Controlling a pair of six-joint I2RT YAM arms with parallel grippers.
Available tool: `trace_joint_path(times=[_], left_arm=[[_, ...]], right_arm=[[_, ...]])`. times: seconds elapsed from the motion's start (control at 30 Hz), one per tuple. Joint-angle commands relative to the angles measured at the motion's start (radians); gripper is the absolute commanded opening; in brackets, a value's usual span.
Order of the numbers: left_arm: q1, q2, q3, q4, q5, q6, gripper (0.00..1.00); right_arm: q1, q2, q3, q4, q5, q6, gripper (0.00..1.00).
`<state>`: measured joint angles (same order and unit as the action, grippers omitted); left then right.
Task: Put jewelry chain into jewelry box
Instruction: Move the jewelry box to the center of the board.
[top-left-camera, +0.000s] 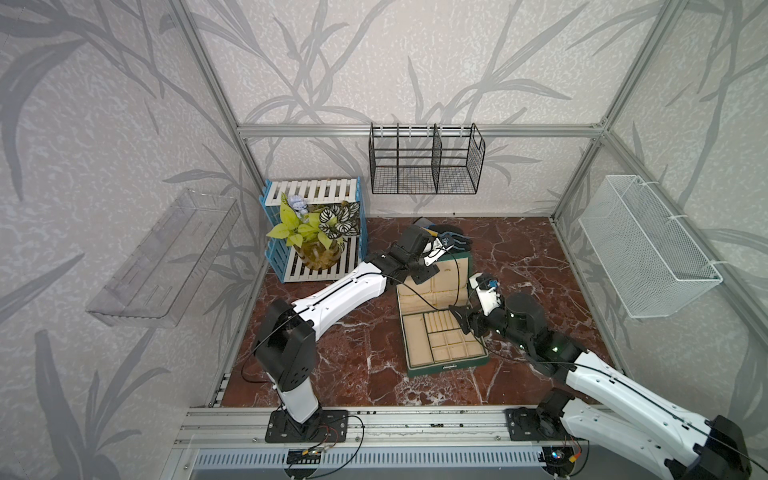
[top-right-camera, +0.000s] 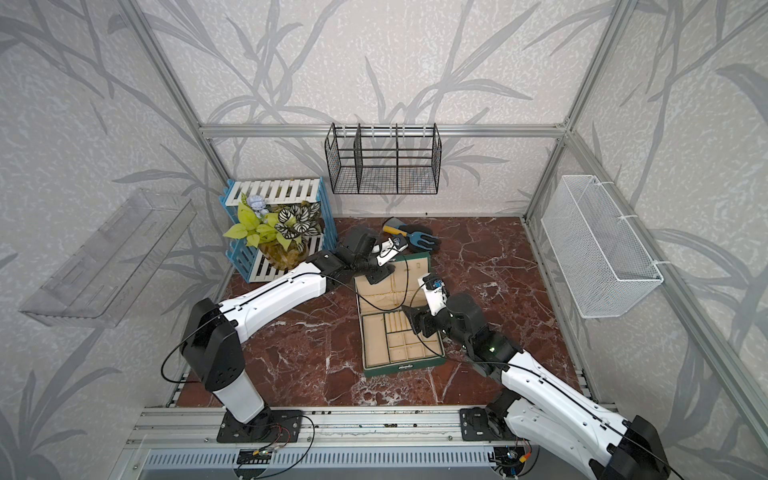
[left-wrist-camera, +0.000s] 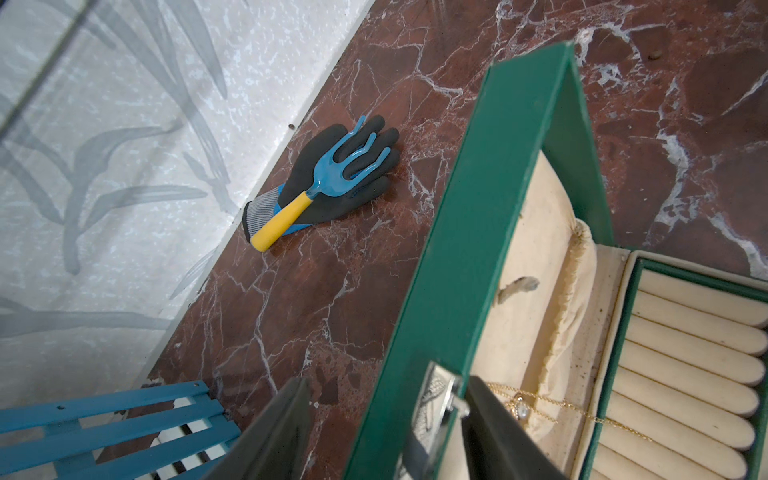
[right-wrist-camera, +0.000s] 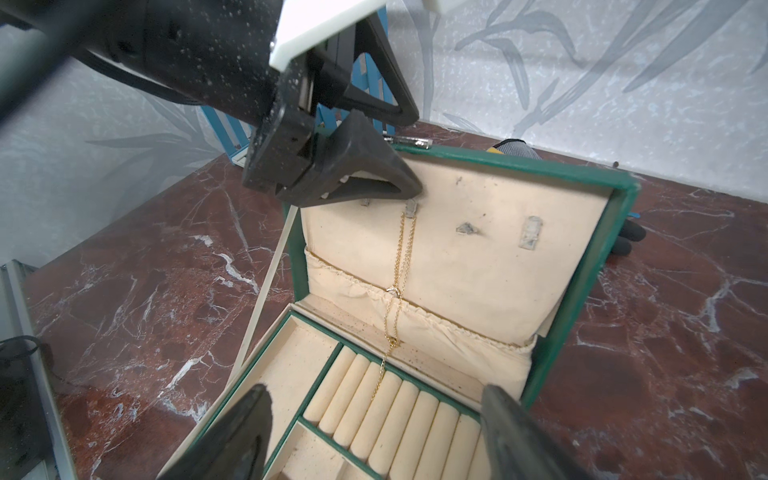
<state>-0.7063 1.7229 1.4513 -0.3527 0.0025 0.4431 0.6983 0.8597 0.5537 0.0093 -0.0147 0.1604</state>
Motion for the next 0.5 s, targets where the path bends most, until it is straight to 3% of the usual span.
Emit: trace_joint_path(times=[0.0, 0.13, 0.47], left_arm=[[-0.002, -0.034, 0.016, -0.023, 0.004, 0.0, 0.75], [-0.002, -0.016, 0.032, -0.046, 0.047, 0.013, 0.85], [-0.001, -0.003, 0.07, -0.019, 0.03, -0.003, 0.87]], right_arm=[[0.0, 0.008, -0.011, 0.005, 0.004, 0.014, 0.82], [0.001, 0.03, -0.01, 0.019, -0.003, 0.013, 0.82], [0.0, 0.033, -0.014, 0.024, -0.008, 0.014, 0.82]])
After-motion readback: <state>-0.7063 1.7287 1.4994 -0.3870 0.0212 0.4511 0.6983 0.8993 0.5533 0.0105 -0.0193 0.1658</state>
